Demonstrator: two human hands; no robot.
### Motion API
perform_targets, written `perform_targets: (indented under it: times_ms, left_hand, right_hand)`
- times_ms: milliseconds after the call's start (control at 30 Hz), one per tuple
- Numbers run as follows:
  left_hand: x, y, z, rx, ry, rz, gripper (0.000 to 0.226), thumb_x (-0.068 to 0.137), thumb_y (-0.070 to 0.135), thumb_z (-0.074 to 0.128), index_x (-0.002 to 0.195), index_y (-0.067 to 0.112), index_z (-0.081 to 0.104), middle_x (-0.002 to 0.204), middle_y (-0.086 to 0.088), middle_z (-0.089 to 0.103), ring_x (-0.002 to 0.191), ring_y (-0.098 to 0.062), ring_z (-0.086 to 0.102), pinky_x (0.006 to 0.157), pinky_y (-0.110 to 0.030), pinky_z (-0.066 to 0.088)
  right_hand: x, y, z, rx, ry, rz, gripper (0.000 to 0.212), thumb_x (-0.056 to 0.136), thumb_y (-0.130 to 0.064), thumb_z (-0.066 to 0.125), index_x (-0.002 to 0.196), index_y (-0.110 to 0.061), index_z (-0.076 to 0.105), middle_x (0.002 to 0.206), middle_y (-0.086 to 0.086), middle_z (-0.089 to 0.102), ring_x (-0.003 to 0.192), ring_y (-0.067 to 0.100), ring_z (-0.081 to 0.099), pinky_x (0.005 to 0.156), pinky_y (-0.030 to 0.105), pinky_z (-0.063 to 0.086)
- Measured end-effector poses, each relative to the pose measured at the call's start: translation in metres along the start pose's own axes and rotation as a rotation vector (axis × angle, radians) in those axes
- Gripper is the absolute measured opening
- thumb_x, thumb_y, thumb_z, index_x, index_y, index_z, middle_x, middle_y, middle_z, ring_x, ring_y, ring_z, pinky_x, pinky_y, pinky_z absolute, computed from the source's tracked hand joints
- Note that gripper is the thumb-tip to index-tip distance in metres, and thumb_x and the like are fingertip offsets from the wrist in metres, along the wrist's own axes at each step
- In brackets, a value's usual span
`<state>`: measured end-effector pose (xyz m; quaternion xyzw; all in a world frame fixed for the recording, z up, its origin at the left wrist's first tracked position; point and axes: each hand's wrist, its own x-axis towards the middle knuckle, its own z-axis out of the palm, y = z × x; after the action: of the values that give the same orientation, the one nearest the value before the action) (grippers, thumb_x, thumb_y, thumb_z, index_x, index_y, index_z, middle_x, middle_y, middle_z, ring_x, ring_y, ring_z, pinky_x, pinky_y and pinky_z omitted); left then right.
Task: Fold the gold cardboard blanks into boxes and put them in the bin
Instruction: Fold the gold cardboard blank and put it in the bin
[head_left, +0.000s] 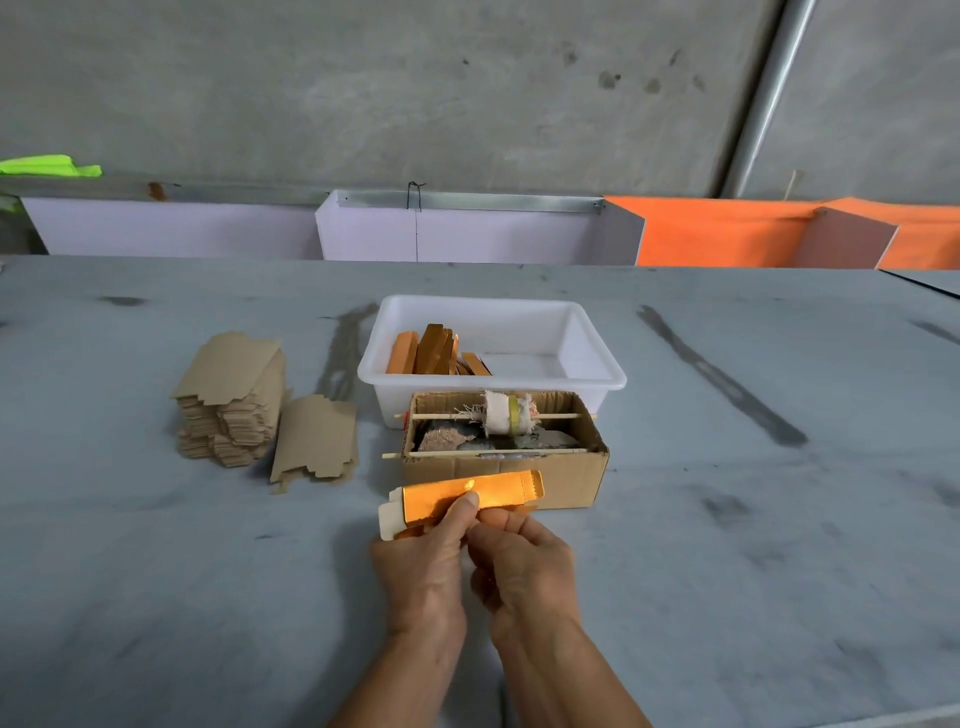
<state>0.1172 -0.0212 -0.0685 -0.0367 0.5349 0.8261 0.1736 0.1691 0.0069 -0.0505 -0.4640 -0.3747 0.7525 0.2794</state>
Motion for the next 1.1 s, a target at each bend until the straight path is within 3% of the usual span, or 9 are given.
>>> perform_targets:
  times_ms: [433, 533, 600, 733, 867, 933, 1100]
  left_hand:
    - [0.008, 0.003, 0.001, -0.026, 0.01, -0.12, 0.022, 0.063, -0.002, 0.081, 0.075, 0.01, 0.066, 0.064, -0.002, 0.069, 0.067, -0.023, 0.063, 0.061, -0.029, 0.05]
    - [0.012, 0.005, -0.001, -0.041, -0.025, -0.257, 0.037, 0.068, 0.002, 0.078, 0.103, 0.002, 0.066, 0.096, -0.015, 0.069, 0.084, -0.025, 0.061, 0.064, -0.028, 0.048]
    - [0.013, 0.007, 0.0, -0.043, -0.053, -0.317, 0.046, 0.071, 0.004, 0.076, 0.115, 0.0, 0.062, 0.105, -0.016, 0.066, 0.087, -0.023, 0.06, 0.066, -0.026, 0.048]
    - [0.012, 0.014, 0.002, -0.018, -0.08, -0.37, 0.04, 0.074, 0.004, 0.074, 0.111, 0.008, 0.061, 0.101, -0.012, 0.066, 0.078, -0.019, 0.061, 0.061, -0.028, 0.045]
    - [0.012, 0.017, 0.001, -0.001, -0.098, -0.45, 0.03, 0.072, 0.005, 0.075, 0.098, 0.009, 0.06, 0.096, -0.011, 0.063, 0.085, -0.02, 0.058, 0.059, -0.033, 0.044]
    - [0.009, 0.017, 0.001, 0.011, -0.122, -0.47, 0.023, 0.073, 0.005, 0.075, 0.089, 0.009, 0.059, 0.09, -0.009, 0.061, 0.08, -0.018, 0.055, 0.058, -0.033, 0.043]
    - [0.0, 0.013, 0.002, 0.025, -0.172, -0.435, 0.026, 0.072, 0.003, 0.075, 0.092, 0.011, 0.06, 0.081, -0.006, 0.06, 0.071, -0.016, 0.053, 0.057, -0.03, 0.044]
  right_hand:
    - [-0.005, 0.005, -0.004, 0.027, 0.004, -0.025, 0.009, 0.076, -0.004, 0.075, 0.074, -0.009, 0.068, 0.053, -0.002, 0.064, 0.054, 0.011, 0.057, 0.05, 0.024, 0.04]
    - [-0.003, 0.005, -0.007, -0.014, -0.012, -0.059, 0.006, 0.077, -0.006, 0.075, 0.078, -0.009, 0.07, 0.057, -0.003, 0.067, 0.054, 0.008, 0.058, 0.049, 0.022, 0.041]
    - [-0.002, 0.004, -0.01, -0.079, -0.058, -0.143, 0.004, 0.078, -0.007, 0.074, 0.075, -0.01, 0.072, 0.06, -0.002, 0.068, 0.052, 0.004, 0.056, 0.047, 0.019, 0.041]
    - [0.0, 0.001, -0.016, -0.146, -0.142, -0.357, 0.02, 0.077, -0.001, 0.072, 0.063, -0.014, 0.07, 0.057, -0.004, 0.066, 0.05, 0.0, 0.053, 0.047, 0.012, 0.041]
    - [0.002, 0.0, -0.021, -0.21, -0.164, -0.472, 0.023, 0.077, -0.001, 0.073, 0.061, -0.017, 0.07, 0.058, -0.004, 0.066, 0.052, 0.0, 0.054, 0.049, 0.011, 0.041]
    - [0.002, 0.0, -0.022, -0.214, -0.154, -0.491, 0.022, 0.075, 0.0, 0.074, 0.063, -0.018, 0.072, 0.062, -0.004, 0.069, 0.052, 0.0, 0.056, 0.048, 0.01, 0.041]
    - [0.004, 0.0, -0.027, -0.113, -0.13, -0.421, 0.023, 0.078, 0.006, 0.067, 0.061, -0.01, 0.069, 0.058, 0.007, 0.066, 0.05, 0.01, 0.054, 0.045, 0.018, 0.042]
